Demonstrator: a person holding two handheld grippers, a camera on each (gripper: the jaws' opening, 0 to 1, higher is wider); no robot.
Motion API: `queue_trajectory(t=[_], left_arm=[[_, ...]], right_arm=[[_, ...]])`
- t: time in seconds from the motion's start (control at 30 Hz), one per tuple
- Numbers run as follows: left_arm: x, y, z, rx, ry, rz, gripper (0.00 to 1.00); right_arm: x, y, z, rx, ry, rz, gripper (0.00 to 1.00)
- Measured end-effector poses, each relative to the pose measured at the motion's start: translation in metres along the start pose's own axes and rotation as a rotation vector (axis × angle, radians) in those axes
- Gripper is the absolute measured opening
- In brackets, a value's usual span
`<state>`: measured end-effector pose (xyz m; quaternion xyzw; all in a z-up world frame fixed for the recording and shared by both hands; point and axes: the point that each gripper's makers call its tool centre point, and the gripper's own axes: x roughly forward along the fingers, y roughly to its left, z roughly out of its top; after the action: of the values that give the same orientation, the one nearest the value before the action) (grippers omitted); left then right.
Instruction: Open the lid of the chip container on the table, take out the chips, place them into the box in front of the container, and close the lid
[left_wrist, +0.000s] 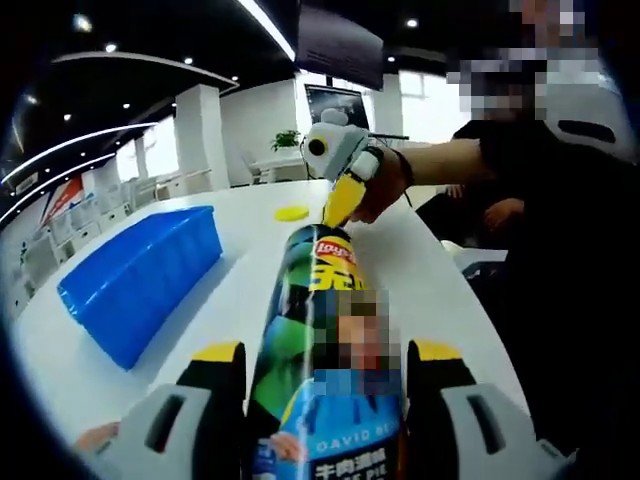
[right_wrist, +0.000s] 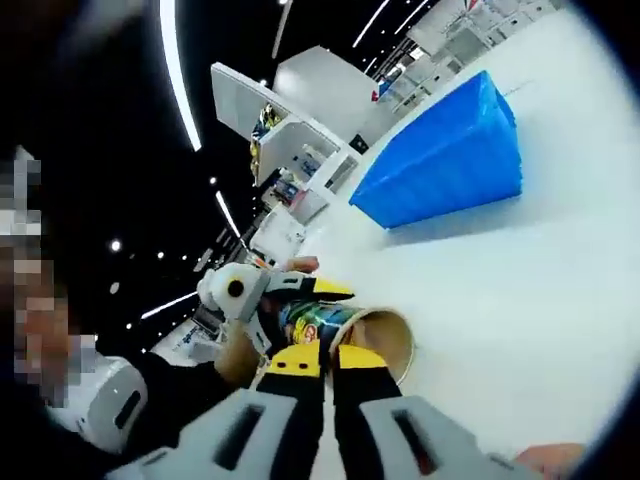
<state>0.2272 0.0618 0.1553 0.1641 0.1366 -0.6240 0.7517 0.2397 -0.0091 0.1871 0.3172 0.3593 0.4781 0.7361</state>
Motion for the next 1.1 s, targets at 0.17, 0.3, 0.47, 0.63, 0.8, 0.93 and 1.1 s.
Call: queue_trajectory(t=[0.17, 0.3, 0.47, 0.63, 0.8, 0.93, 1.1], left_arm=[[-0.004, 0.009, 0.021, 0.032, -0.11, 0.109, 0.65], [-0.006, 0.015, 0.037, 0.061, -0.194, 0.197, 0.65], [-0.007, 0.019, 0.048, -0.014, -0.313, 0.26, 0.65], [-0.01, 0.018, 0.051, -0.068, -0.391, 0.291, 0.65], [-0.01, 0.023, 0.05, -0.109, -0.438, 0.321, 0.65], [-0.01, 0.023, 0.05, -0.127, -0.477, 0.306, 0.64], [-0.006, 0.022, 0.051, -0.12, -0.467, 0.293, 0.64]], right_arm=[[-0.002, 0.044, 0.033, -0.142, -0.002, -0.011, 0.0], [0.009, 0.103, 0.053, -0.324, 0.074, -0.02, 0.0], [0.035, 0.14, 0.059, -0.516, 0.205, -0.151, 0.0], [0.066, 0.16, 0.054, -0.646, 0.305, -0.216, 0.01], [0.087, 0.164, 0.047, -0.62, 0.363, -0.262, 0.02], [0.092, 0.165, 0.043, -0.681, 0.388, -0.302, 0.02], [0.095, 0.166, 0.041, -0.7, 0.411, -0.336, 0.03]])
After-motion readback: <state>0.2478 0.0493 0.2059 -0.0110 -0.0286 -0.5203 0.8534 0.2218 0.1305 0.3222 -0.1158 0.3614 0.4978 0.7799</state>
